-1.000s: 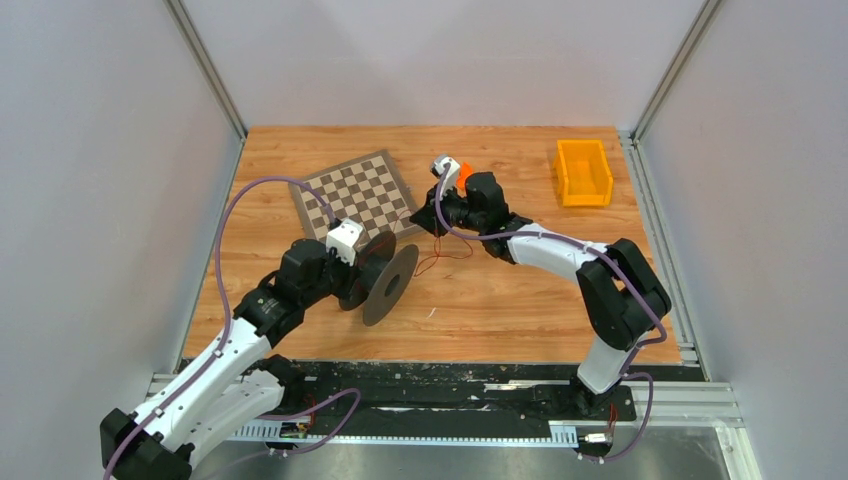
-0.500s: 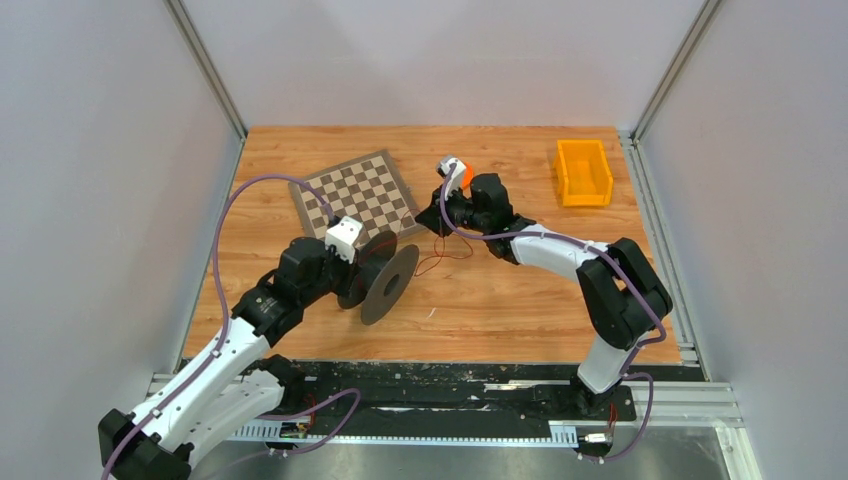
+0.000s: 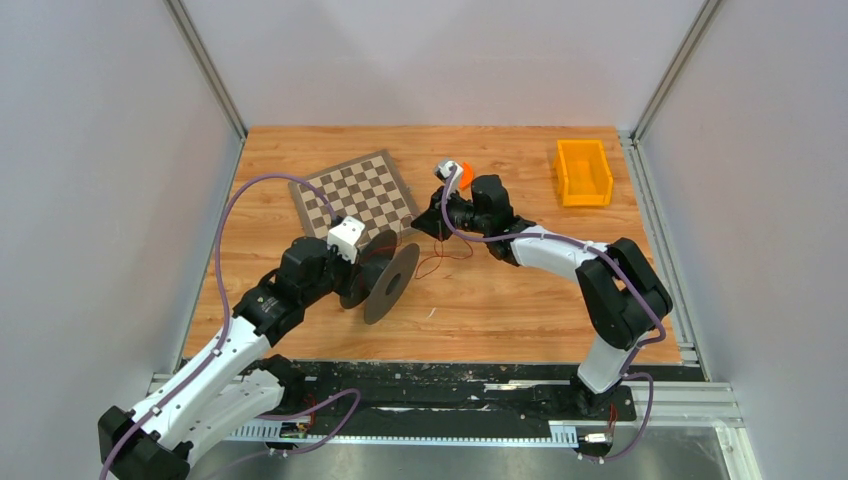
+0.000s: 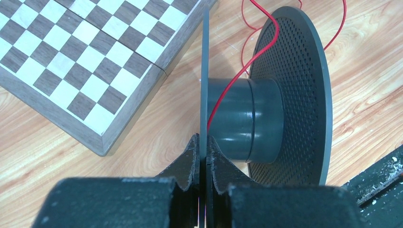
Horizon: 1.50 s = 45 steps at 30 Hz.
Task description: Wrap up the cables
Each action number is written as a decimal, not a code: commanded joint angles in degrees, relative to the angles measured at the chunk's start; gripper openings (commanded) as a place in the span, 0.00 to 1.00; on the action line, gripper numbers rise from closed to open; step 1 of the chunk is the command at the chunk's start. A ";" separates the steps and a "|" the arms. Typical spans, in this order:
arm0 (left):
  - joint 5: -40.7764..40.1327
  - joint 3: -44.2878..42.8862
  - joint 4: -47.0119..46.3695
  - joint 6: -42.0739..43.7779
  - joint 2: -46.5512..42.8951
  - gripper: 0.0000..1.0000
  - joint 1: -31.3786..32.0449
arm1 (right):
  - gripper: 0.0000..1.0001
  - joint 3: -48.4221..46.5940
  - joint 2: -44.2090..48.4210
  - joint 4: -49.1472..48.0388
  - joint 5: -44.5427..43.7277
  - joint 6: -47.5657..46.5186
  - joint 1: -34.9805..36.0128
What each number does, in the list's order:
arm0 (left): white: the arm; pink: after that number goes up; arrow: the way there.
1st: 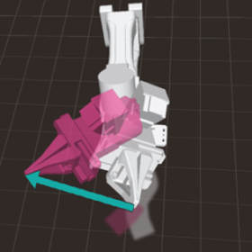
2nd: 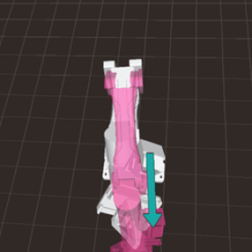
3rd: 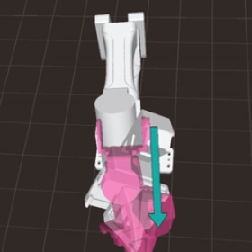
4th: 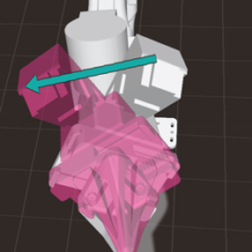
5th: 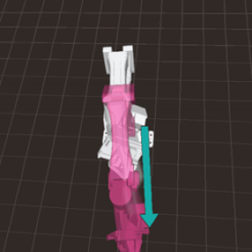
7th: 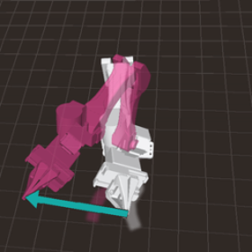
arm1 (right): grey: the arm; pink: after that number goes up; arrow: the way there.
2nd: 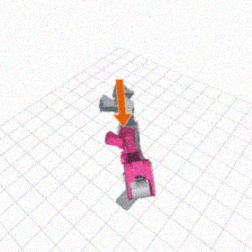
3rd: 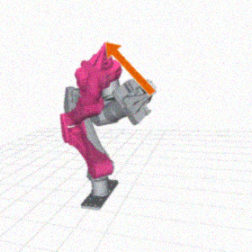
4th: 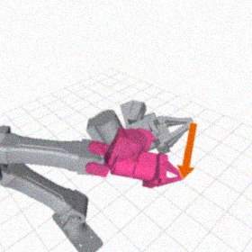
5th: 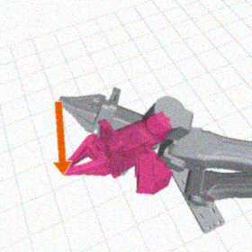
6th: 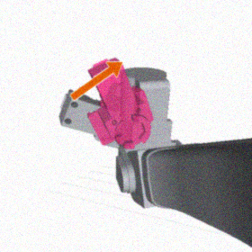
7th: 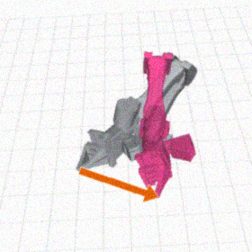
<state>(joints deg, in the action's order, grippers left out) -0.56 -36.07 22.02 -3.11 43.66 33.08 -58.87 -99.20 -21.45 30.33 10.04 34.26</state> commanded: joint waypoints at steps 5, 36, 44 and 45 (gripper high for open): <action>-0.38 -2.13 -2.11 0.00 0.42 0.09 0.41 | 0.00 1.19 1.91 -4.27 6.70 -0.78 0.08; -4.21 -0.94 -2.63 -0.43 2.26 0.00 1.65 | 0.00 3.61 0.48 -5.38 1.95 1.91 -1.39; -1.26 -5.47 0.31 -6.13 3.99 0.00 1.71 | 0.03 2.98 0.34 -5.24 7.69 -0.34 -1.43; 0.04 -6.23 2.08 -6.34 4.46 0.00 1.70 | 0.03 2.82 0.62 -4.58 7.80 -1.25 -1.39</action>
<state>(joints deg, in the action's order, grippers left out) -3.49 -36.88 21.50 -5.85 47.03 34.50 -55.13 -99.22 -24.34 34.54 10.98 33.04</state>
